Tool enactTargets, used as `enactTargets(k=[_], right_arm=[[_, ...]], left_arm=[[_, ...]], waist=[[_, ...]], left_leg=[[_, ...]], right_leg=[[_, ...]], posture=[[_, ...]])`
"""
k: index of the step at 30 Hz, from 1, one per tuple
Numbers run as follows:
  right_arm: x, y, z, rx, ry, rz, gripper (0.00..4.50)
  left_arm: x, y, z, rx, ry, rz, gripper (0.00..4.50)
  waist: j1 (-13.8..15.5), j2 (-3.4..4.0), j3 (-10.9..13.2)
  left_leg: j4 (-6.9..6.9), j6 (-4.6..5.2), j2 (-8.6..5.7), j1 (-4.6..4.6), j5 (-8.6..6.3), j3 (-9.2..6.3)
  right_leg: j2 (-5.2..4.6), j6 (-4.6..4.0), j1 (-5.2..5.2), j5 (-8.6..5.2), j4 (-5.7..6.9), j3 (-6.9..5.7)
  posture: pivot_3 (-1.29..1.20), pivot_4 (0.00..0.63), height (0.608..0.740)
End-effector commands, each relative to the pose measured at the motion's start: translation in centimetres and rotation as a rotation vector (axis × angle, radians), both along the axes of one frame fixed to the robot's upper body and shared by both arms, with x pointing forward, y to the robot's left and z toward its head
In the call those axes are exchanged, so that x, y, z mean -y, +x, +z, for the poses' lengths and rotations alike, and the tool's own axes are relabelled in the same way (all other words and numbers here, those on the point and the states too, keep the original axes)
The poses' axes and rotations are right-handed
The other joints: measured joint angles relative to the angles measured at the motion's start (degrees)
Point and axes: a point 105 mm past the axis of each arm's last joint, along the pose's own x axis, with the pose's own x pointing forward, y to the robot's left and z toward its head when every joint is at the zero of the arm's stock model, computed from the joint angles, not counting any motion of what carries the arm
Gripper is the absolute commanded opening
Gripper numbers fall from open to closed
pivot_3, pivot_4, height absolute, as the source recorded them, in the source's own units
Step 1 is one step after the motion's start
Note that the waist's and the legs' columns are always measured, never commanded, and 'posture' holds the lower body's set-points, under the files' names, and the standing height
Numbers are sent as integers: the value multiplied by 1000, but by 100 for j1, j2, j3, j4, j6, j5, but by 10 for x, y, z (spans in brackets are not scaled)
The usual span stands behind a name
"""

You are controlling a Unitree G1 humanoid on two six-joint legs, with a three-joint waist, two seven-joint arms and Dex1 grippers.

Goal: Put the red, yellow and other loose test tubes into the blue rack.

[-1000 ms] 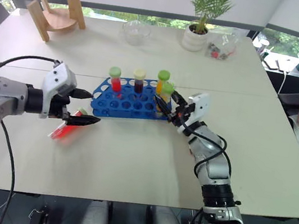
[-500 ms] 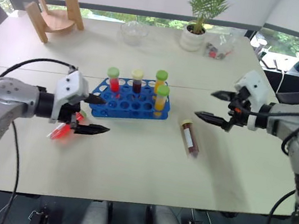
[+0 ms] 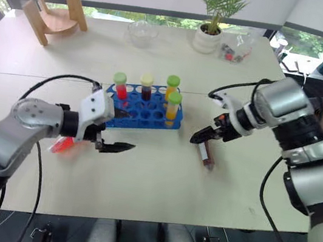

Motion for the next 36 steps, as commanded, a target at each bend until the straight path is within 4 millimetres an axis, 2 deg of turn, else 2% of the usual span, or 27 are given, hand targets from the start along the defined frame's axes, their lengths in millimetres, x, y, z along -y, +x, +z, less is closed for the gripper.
enactTargets(k=[1,3,5,6,8,10,12,13,15,17,19,21,23,26,28,31,36], right_arm=[[10,1,-9,17,-90,26,3898],[14,3,-15,29,-128,43,3125],[11,3,-19,37,-139,71,1962],[12,2,-20,37,-143,77,1518],[13,1,-22,43,-143,79,837],[13,7,-15,105,-123,98,833],[0,11,5,228,-1,193,833],[-11,7,18,283,86,273,833],[-39,-21,57,386,348,484,833],[-60,-47,86,513,543,623,833],[-80,-61,104,678,699,645,833],[-100,-67,117,854,855,561,833],[-114,-70,117,986,924,487,833],[-130,-54,93,1190,885,288,833],[-139,-49,86,1238,884,223,833],[-149,-29,72,1333,820,98,833],[-157,-12,60,1425,730,25,833]], left_arm=[[2,-4,9,47,-20,15,4500],[3,-4,8,46,-25,27,4500],[0,-4,4,41,-22,48,4500],[-2,-4,3,38,-21,57,4500],[-4,-3,1,34,-18,67,4500],[-9,0,1,33,-15,79,4500],[-17,3,2,30,-10,100,4500],[-22,4,4,28,-10,112,4500],[-36,6,10,20,-16,146,4500],[-53,9,16,9,-25,182,4500],[-71,12,18,-6,-7,222,4500],[-88,15,19,-31,22,257,4500],[-100,17,22,-50,28,276,4500],[-104,23,34,-64,26,279,4500],[-108,26,37,-70,42,277,4500],[-108,31,42,-66,58,271,4500],[-101,32,44,-63,52,257,4500]], waist=[[15,-2,-1],[13,-3,-3],[16,-5,-5],[14,-5,-5],[11,-7,-6],[14,-12,-9],[13,-15,-10],[13,-14,-9],[5,-5,-1],[-44,-3,1],[-67,-6,-1],[-55,-14,-6],[-41,-11,-4],[45,-16,-6],[60,-15,-4],[52,-16,-5],[45,-18,-6]], left_leg=[[2,0,0,0,0,0],[5,0,0,1,0,0],[6,0,0,3,0,-3],[6,0,0,3,0,-4],[5,0,0,8,0,-4],[5,0,0,10,0,-4],[7,0,1,15,0,-5],[10,0,0,16,0,-4],[10,0,0,15,0,-1],[2,0,2,14,0,-1],[-7,4,12,18,-2,-8],[-11,9,24,19,-6,-21],[-13,9,29,19,-6,-28],[-5,5,19,11,-4,-19],[-2,-3,5,10,0,-9],[0,-25,2,11,13,5],[-8,-28,4,18,15,-3]], right_leg=[[0,0,0,0,0,-1],[0,1,3,1,0,-2],[1,1,5,1,0,-5],[1,1,5,1,1,-6],[1,1,10,0,1,-6],[1,1,13,0,1,-6],[1,1,21,0,1,-7],[1,1,22,1,0,-6],[0,2,20,1,0,-5],[3,2,13,1,1,-5],[17,0,9,-1,5,-6],[37,-8,11,-5,6,-5],[42,-14,11,-7,7,-10],[21,-13,10,-7,7,-17],[2,-10,10,-6,6,-18],[-3,-5,10,-4,2,-8],[3,-5,13,-3,6,-10]], posture=[[0,150,740],[0,150,740],[0,150,740],[0,150,740],[0,150,740],[0,150,740],[0,150,740],[0,150,740],[0,150,740],[0,150,740],[0,150,740],[0,150,740],[0,150,740],[0,150,740],[0,150,740],[0,150,740],[0,150,740]])
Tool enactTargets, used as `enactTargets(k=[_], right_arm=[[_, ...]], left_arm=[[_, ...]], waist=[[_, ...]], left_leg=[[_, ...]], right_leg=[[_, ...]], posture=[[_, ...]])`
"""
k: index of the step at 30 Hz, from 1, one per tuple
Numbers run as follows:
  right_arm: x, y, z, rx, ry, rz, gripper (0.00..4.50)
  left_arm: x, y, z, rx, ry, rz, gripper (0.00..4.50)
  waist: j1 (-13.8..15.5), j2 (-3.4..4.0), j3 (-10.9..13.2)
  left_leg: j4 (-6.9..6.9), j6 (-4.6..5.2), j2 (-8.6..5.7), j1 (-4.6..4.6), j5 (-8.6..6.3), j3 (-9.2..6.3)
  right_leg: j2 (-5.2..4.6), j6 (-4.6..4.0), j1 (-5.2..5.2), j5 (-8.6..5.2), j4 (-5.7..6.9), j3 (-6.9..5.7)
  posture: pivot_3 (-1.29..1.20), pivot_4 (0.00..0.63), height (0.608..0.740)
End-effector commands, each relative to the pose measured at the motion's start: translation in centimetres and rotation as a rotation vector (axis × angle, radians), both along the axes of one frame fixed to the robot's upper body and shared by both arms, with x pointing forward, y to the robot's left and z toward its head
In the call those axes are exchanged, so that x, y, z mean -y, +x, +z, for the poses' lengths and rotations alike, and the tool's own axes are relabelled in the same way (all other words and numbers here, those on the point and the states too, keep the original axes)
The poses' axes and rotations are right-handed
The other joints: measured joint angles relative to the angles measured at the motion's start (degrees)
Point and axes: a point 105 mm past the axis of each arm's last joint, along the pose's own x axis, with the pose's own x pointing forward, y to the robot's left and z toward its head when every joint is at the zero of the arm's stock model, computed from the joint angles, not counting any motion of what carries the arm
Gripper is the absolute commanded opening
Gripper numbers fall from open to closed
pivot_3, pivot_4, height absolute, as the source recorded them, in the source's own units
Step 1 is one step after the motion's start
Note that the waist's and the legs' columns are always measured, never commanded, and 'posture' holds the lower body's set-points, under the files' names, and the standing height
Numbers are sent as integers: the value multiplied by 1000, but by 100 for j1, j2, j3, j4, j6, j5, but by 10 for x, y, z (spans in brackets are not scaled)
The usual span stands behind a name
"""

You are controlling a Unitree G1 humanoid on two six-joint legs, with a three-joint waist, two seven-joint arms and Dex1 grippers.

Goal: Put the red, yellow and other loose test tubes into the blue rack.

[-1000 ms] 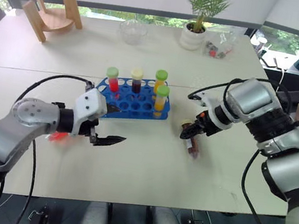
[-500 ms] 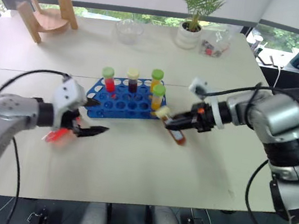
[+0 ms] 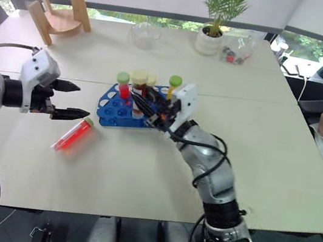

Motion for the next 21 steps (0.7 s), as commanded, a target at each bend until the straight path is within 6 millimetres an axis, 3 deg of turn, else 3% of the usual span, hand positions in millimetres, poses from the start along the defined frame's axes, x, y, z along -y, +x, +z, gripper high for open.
enactTargets(k=[1,9,21], right_arm=[[-3,2,15,91,36,-42,833],[-1,7,1,110,-30,-85,833],[-1,11,-29,47,-81,-95,833]], left_arm=[[2,-1,6,21,8,-10,4500],[16,-8,-1,11,-18,-19,4500],[18,-7,-5,11,-12,-6,4500]], waist=[[-2,0,0],[-50,1,0],[-86,0,0]], left_leg=[[-2,0,0,-1,0,0],[-10,0,1,-1,0,-3],[-6,0,0,0,0,-6]], right_leg=[[0,0,-1,0,1,0],[0,-1,-4,0,2,1],[0,-1,-1,0,6,0]], posture=[[0,150,740],[0,150,740],[0,150,740]])
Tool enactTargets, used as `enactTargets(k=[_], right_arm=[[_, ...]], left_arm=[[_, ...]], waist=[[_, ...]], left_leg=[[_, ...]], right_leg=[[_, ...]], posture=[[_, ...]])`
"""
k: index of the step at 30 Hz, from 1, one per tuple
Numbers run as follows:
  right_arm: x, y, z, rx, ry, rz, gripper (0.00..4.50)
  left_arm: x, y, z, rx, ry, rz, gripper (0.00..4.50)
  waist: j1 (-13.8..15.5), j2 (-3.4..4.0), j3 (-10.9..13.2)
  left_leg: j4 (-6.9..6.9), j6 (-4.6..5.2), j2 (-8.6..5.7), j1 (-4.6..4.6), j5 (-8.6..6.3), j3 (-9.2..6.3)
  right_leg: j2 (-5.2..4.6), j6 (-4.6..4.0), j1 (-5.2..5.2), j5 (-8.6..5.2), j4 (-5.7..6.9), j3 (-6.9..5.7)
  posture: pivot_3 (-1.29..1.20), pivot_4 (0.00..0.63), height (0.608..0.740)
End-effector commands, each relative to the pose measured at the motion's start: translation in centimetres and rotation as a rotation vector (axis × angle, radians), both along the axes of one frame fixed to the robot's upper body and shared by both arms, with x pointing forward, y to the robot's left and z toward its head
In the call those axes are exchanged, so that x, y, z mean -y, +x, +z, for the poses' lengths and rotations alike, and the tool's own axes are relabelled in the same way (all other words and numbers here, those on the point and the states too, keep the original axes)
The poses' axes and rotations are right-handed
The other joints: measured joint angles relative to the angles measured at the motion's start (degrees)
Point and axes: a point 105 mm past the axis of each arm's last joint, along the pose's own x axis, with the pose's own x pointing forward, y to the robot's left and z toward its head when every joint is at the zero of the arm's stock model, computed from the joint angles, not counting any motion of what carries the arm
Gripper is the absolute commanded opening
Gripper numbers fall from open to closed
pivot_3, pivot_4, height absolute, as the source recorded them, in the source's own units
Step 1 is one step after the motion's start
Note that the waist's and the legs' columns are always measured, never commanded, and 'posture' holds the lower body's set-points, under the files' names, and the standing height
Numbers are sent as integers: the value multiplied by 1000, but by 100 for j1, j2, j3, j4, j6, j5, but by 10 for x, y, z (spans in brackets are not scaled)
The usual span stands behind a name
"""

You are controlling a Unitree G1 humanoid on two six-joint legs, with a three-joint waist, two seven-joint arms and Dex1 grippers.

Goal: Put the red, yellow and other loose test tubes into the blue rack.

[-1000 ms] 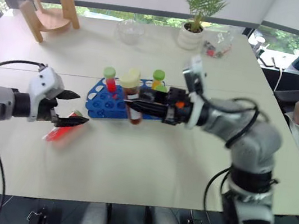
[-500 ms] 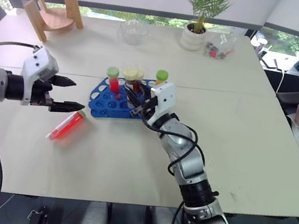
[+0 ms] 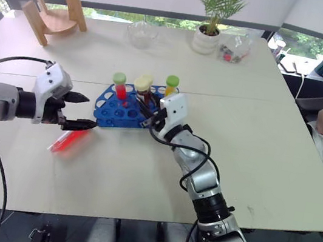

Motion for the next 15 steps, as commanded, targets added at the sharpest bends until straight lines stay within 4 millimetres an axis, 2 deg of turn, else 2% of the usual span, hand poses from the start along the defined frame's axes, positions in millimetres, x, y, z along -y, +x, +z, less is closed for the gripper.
enactTargets(k=[1,5,7,8,12,15], right_arm=[[-5,-3,5,42,12,5,833],[-4,-1,5,47,23,-16,833],[-5,-4,8,57,33,-5,1870],[-6,-7,11,65,35,8,2225],[-8,-18,30,108,62,49,4276],[-8,-33,51,190,22,121,4402]], left_arm=[[2,0,11,43,3,-8,4500],[4,1,11,43,5,-13,4500],[3,1,12,43,5,-13,4500],[3,1,12,43,5,-13,4500],[-1,1,13,41,17,-2,4500],[-14,15,18,58,74,110,4500]], waist=[[-2,1,0],[-4,1,0],[-4,1,0],[-4,0,0],[-3,1,0],[23,1,0]], left_leg=[[0,0,0,0,0,0],[-1,0,0,0,0,-1],[0,0,0,0,0,0],[0,0,0,0,0,0],[-1,0,0,0,0,-1],[0,0,0,0,0,-2]], right_leg=[[0,0,0,0,0,0],[1,0,0,0,0,0],[0,0,0,0,0,0],[0,0,0,0,0,0],[1,0,0,0,0,0],[1,0,0,0,0,-1]], posture=[[0,150,740],[0,150,740],[0,150,740],[0,150,740],[0,150,740],[0,150,740]])
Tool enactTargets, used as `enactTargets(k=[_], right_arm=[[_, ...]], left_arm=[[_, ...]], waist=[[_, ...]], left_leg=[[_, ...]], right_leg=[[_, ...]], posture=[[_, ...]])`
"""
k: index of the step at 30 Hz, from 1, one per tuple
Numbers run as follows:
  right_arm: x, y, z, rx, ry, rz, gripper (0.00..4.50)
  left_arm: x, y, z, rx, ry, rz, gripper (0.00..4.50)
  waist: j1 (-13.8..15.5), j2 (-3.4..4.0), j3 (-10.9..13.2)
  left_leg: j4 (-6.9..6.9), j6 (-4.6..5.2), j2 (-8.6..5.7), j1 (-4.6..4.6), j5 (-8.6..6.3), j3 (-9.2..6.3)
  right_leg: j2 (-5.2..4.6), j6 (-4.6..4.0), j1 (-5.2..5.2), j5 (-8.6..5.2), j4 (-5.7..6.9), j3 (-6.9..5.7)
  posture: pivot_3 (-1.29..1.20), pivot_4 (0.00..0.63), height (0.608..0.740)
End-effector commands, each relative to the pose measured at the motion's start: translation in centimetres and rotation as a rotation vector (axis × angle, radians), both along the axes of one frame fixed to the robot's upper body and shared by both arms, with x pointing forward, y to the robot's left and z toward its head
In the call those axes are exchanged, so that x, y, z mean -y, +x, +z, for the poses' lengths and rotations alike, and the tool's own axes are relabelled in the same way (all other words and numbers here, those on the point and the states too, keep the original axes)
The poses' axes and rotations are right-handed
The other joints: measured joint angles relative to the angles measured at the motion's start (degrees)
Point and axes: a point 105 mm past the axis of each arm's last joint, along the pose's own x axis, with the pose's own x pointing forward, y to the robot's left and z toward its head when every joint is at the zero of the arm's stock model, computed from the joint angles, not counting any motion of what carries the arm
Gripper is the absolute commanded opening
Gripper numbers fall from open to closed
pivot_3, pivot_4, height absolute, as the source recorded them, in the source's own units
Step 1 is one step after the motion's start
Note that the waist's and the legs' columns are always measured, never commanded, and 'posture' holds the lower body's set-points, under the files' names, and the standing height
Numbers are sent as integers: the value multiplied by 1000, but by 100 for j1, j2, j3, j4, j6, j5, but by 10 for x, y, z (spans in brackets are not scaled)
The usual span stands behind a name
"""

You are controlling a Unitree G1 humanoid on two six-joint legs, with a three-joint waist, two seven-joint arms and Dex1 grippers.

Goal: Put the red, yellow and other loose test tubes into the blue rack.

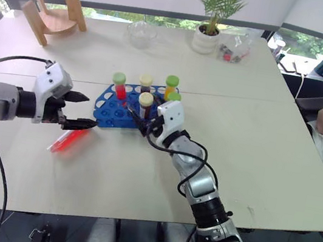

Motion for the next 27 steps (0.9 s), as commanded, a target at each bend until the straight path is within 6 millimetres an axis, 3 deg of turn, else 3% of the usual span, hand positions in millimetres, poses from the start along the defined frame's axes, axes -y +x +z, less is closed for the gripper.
enactTargets(k=[1,4,8,14,21,27], right_arm=[[-4,-26,43,144,-6,121,4402],[7,-41,66,176,-18,187,4402],[37,-70,83,95,-140,482,4402],[57,-110,57,-133,-366,758,4402],[51,-113,36,-192,-380,747,4402],[59,-119,28,-245,-398,742,4402]], left_arm=[[-16,15,20,36,69,128,4500],[-20,9,27,-36,113,129,4500],[-16,-4,20,-212,150,93,4500],[-26,-21,-13,-477,277,136,4500],[-34,14,-33,-562,319,317,4500],[-26,21,-49,-641,353,303,4500]], waist=[[30,0,0],[10,-3,2],[46,1,4],[45,1,4],[68,-5,5],[126,-4,5]], left_leg=[[3,0,-1,-1,0,-3],[7,0,-2,-3,0,-3],[5,0,-3,-4,0,-3],[-2,7,3,6,-4,-6],[14,15,-1,2,-8,-6],[14,15,-1,-4,-8,-6]], right_leg=[[0,0,0,0,2,-4],[0,1,2,0,2,-3],[-2,2,3,-1,0,-5],[8,-7,9,-5,-1,-7],[10,-4,10,-7,0,-5],[8,-2,5,-7,-1,-5]], posture=[[0,150,740],[0,150,740],[0,150,740],[0,150,740],[0,150,740],[0,150,740]])
